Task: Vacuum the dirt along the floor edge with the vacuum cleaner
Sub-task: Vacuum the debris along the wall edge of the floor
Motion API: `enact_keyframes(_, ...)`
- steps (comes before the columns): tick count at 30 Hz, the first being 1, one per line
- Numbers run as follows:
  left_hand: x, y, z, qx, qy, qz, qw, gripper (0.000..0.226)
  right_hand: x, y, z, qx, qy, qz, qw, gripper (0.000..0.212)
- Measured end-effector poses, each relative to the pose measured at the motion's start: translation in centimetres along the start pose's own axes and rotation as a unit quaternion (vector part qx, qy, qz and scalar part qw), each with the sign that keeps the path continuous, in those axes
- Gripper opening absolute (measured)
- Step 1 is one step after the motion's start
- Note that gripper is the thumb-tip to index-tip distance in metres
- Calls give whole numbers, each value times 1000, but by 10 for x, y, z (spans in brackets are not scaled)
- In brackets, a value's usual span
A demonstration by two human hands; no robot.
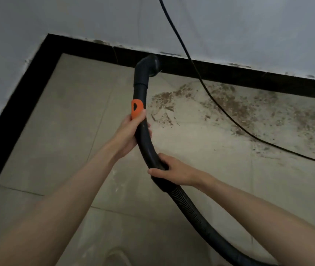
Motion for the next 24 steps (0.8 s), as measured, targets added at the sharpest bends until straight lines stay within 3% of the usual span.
enact_keyframes(6,40,21,-31,24,-28,109,993,21,36,-13,26,-29,-18,-17,999,24)
enact_keyframes(10,30,28,-70,28,-24,115,993,21,34,-40,31,50,0,3,999,30)
enact_keyframes(20,5,20,-110,23,-16,132,991,28,4,-61,50,10,-1,50,999,39)
enact_keyframes(24,-5,22,-117,19,-3,149,989,25,3,-71,57,48,-17,18,999,38)
Point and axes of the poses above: each hand's wrist, its own x-axis towards the middle knuckle, its own y-axis out of the back of the hand, z = x × y, the point moved 3 cm from there along x, towards the middle knuckle, and after that the axes turned 1 degree about x, right-handed, at the moved point
